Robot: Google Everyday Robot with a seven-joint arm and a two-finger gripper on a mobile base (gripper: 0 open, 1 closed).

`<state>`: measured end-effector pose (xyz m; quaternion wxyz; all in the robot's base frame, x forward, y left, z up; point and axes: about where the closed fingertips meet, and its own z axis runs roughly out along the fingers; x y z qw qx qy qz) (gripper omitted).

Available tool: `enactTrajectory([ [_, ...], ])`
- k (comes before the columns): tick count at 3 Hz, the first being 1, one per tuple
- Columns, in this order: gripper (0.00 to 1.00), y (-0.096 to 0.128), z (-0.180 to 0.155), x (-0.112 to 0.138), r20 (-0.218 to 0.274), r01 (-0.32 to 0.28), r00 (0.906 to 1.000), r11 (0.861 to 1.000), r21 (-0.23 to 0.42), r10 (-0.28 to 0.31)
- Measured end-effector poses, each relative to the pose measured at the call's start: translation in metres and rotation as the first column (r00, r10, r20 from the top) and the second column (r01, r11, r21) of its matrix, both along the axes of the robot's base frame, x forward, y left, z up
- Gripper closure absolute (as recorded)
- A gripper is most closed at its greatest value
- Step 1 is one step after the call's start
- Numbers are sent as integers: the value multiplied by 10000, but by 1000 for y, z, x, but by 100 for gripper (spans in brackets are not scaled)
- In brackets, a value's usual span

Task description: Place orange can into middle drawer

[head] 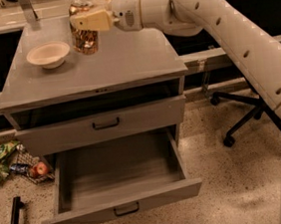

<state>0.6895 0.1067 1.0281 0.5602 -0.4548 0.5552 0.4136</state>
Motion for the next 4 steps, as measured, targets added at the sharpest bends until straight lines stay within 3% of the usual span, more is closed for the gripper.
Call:
enactTrajectory([
  [1,100,21,-50,-54,-393,-1250,9914,9921,-127,1244],
  [2,100,35,-108,-96,-584,-1609,9860,9831,-876,1562],
  [3,100,40,-111,-101,-718,-1819,9818,9794,-879,1759],
  [4,100,36,-126,-100,-642,-1487,9870,9886,-217,1470],
])
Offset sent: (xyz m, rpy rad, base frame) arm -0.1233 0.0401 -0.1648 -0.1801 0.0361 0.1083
